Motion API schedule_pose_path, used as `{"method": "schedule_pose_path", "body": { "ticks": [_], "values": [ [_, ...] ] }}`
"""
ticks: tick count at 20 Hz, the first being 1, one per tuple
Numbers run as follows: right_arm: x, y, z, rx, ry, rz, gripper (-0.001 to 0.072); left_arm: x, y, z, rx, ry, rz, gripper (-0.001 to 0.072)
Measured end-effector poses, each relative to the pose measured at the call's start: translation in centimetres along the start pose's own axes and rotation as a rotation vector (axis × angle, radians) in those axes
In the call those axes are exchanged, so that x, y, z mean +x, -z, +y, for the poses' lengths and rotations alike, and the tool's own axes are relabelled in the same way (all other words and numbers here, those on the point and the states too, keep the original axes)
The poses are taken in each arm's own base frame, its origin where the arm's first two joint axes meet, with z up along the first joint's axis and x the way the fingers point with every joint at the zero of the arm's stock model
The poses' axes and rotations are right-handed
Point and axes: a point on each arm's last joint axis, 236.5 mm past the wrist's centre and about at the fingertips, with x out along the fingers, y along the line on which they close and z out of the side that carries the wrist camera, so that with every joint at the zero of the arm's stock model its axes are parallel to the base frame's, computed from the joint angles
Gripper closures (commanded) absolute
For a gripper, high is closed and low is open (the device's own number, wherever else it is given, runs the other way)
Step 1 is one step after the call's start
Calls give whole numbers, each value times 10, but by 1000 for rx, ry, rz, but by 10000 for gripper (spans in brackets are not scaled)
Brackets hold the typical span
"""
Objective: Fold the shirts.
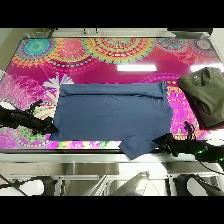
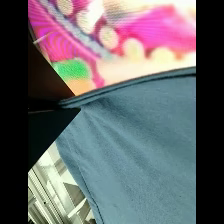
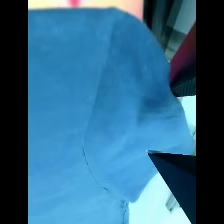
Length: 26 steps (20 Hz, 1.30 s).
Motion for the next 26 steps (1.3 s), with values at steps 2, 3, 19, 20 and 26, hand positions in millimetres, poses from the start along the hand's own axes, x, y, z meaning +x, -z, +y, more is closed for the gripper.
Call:
{"method": "schedule_pose_path", "body": {
  "ticks": [2,3,19,20,26],
  "values": [
    [2,1,1,-8,-13,5,494,0,0,0,0,0,0,682],
    [3,1,-2,-13,-4,4,627,0,0,0,0,0,0,682],
    [-54,-74,105,-192,-188,-116,690,-53,-17,-31,103,28,9,681],
    [-58,-85,118,-197,-218,-130,690,-60,-25,-37,113,37,-17,681],
    [-57,-159,184,-242,-371,-149,690,-84,-89,-78,166,163,-136,681]
  ]
}}
